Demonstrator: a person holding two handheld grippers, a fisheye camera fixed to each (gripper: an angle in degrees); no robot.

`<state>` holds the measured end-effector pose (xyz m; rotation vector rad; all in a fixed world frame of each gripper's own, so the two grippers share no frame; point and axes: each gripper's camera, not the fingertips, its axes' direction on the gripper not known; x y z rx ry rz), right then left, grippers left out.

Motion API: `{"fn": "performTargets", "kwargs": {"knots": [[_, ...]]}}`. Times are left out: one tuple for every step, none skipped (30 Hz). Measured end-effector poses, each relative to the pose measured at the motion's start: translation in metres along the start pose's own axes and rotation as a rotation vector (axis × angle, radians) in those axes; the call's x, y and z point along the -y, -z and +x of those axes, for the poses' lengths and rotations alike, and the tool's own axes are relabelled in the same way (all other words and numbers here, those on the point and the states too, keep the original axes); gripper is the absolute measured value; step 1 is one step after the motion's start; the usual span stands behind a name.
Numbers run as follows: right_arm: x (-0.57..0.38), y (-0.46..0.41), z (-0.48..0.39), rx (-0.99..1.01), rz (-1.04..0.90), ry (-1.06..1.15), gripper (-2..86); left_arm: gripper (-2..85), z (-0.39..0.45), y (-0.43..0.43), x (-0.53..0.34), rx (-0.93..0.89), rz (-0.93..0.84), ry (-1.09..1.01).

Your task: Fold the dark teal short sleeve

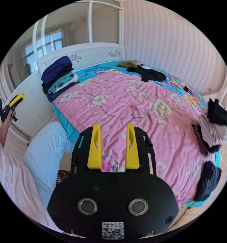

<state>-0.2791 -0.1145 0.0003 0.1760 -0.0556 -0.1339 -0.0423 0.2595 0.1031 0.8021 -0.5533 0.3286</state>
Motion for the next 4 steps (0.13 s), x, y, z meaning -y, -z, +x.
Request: {"fn": "performTargets", "kwargs": {"knots": [[-0.027, 0.031, 0.021, -0.053, 0.044, -0.054, 11.9, 7.1, 0.027, -0.009, 0.013, -0.163, 0.04, 0.032], [-0.05, 0.06, 0.039, -0.104, 0.103, -0.1, 10.9, 7.1, 0.042, -0.013, 0.019, -0.227, 0.05, 0.031], [-0.06, 0.073, 0.048, -0.133, 0.134, -0.131, 10.6, 7.0, 0.076, -0.02, 0.031, -0.313, 0.06, 0.005], [-0.078, 0.097, 0.066, -0.183, 0.197, -0.195, 10.2, 7.0, 0.094, -0.023, 0.036, -0.339, 0.069, -0.014]]}}
